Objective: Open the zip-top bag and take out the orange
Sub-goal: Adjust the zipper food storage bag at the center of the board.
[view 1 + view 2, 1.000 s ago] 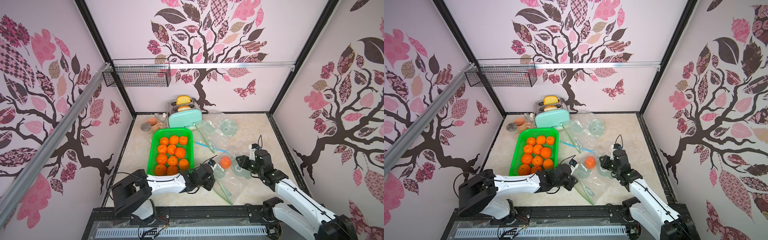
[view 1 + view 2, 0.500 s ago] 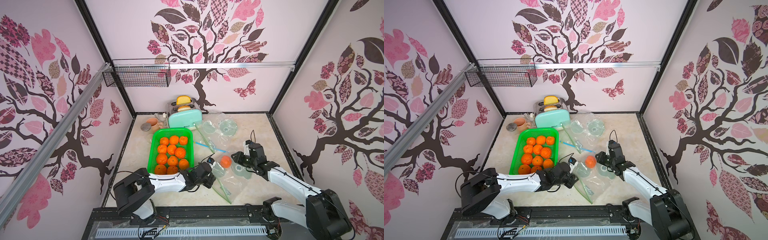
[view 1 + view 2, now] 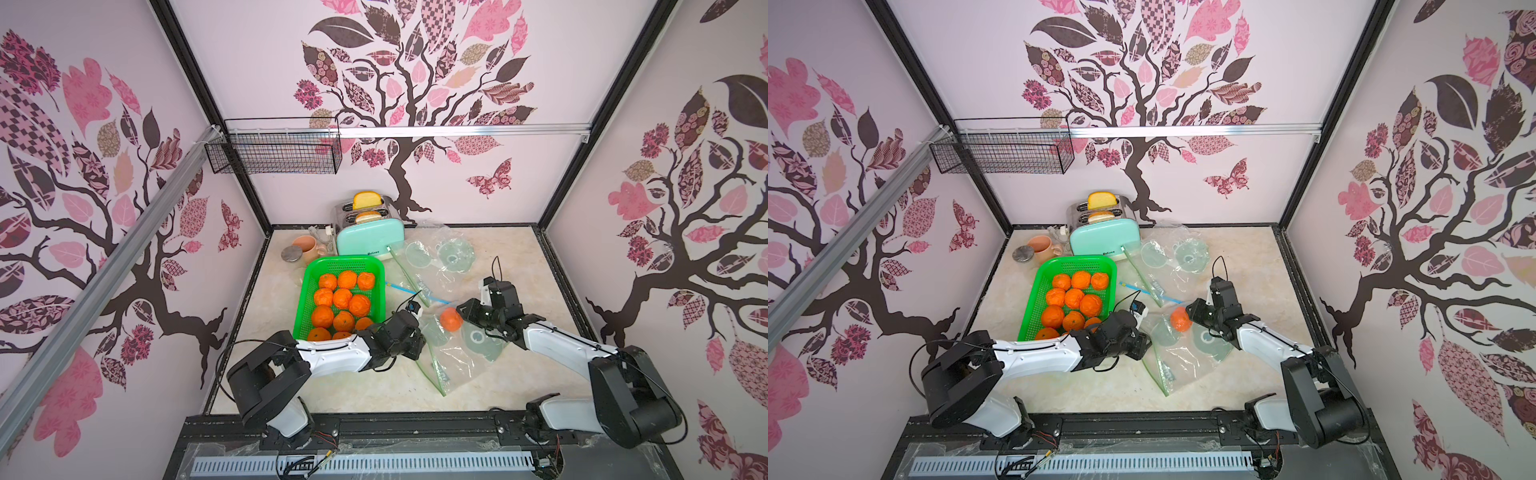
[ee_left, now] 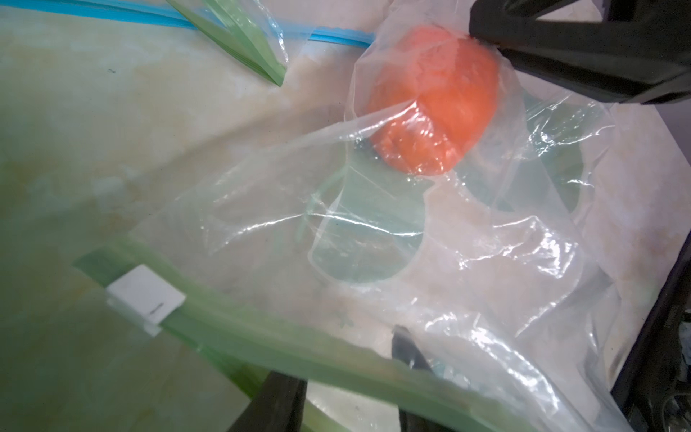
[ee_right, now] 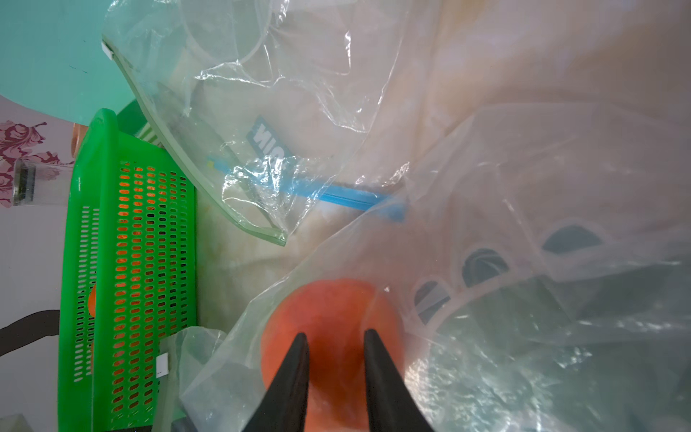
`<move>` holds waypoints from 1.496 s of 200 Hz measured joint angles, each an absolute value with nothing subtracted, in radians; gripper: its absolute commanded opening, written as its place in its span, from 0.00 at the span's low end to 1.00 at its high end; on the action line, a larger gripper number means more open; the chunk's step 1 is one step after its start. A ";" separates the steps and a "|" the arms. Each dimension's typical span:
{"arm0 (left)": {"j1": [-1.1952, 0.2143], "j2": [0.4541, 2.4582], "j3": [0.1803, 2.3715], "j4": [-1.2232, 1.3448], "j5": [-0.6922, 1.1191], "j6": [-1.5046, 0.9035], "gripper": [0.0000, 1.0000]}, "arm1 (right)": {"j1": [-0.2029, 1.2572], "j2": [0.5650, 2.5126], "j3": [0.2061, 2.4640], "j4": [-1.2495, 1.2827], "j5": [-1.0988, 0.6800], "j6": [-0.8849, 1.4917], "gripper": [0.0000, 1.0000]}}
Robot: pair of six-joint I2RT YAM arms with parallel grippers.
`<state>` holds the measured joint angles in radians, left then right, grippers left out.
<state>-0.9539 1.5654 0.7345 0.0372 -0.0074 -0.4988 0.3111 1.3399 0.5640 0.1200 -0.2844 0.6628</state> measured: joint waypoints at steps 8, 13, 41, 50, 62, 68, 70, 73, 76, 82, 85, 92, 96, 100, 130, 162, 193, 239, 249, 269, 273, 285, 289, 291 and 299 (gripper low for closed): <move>-0.953 1.568 0.733 0.044 0.006 -0.498 0.42 | 0.311 1.344 0.563 0.127 -0.287 0.663 0.28; -0.953 1.570 0.732 0.049 0.014 -0.499 0.44 | 0.311 1.348 0.563 0.133 -0.289 0.663 0.28; -0.953 1.589 0.724 0.077 0.065 -0.497 0.49 | 0.311 1.380 0.563 0.161 -0.301 0.663 0.28; -0.953 1.595 0.720 0.084 0.080 -0.498 0.50 | 0.311 1.394 0.562 0.161 -0.305 0.664 0.28; -0.953 1.598 0.713 0.091 0.099 -0.497 0.51 | 0.311 1.419 0.559 0.159 -0.307 0.667 0.28; -0.953 1.598 0.709 0.096 0.108 -0.497 0.52 | 0.311 1.430 0.556 0.159 -0.308 0.667 0.28; -0.953 1.598 0.708 0.097 0.110 -0.497 0.52 | 0.311 1.433 0.556 0.159 -0.309 0.667 0.28; -0.953 1.598 0.706 0.100 0.115 -0.497 0.52 | 0.311 1.438 0.554 0.158 -0.308 0.667 0.28; -0.954 1.598 0.704 0.102 0.117 -0.497 0.52 | 0.311 1.443 0.554 0.158 -0.310 0.669 0.28; -0.954 1.598 0.702 0.106 0.123 -0.496 0.53 | 0.311 1.452 0.552 0.158 -0.311 0.670 0.28; -0.954 1.598 0.701 0.108 0.126 -0.497 0.54 | 0.311 1.455 0.551 0.158 -0.311 0.671 0.28; -0.954 1.598 0.699 0.113 0.131 -0.497 0.55 | 0.311 1.463 0.549 0.157 -0.312 0.673 0.28; -0.954 1.598 0.698 0.117 0.135 -0.497 0.55 | 0.311 1.467 0.548 0.157 -0.313 0.673 0.28; -0.954 1.598 0.697 0.119 0.138 -0.497 0.56 | 0.311 1.471 0.548 0.157 -0.313 0.674 0.28; -0.954 1.599 0.696 0.132 0.154 -0.499 0.64 | 0.311 1.498 0.548 0.163 -0.318 0.674 0.28; -0.954 1.582 0.684 0.137 0.158 -0.502 0.67 | 0.311 1.518 0.539 0.188 -0.319 0.677 0.29; -0.954 1.518 0.652 0.149 0.163 -0.504 0.60 | 0.311 1.518 0.516 0.236 -0.321 0.682 0.29; -0.957 1.535 0.651 0.194 0.192 -0.503 0.34 | 0.311 1.516 0.503 0.267 -0.327 0.689 0.28; -0.961 1.555 0.651 0.197 0.196 -0.507 0.31 | 0.311 1.505 0.502 0.253 -0.322 0.686 0.29; -0.965 1.590 0.652 0.200 0.200 -0.506 0.24 | 0.311 1.448 0.498 0.204 -0.299 0.676 0.28; -0.966 1.598 0.653 0.200 0.200 -0.502 0.23 | 0.311 1.430 0.498 0.194 -0.292 0.674 0.28; -0.967 1.618 0.660 0.199 0.200 -0.503 0.22 | 0.311 1.373 0.498 0.173 -0.280 0.669 0.29; -0.967 1.624 0.662 0.199 0.201 -0.503 0.22 | 0.311 1.347 0.498 0.168 -0.279 0.668 0.29; -0.967 1.627 0.663 0.199 0.200 -0.503 0.21 | 0.311 1.336 0.498 0.167 -0.276 0.667 0.28; -0.967 1.636 0.668 0.200 0.200 -0.502 0.21 | 0.311 1.294 0.498 0.164 -0.275 0.665 0.28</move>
<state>-0.9672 1.6360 0.6678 0.1997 0.1997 -0.5022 0.3115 1.2938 0.4976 0.1642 -0.2752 0.6655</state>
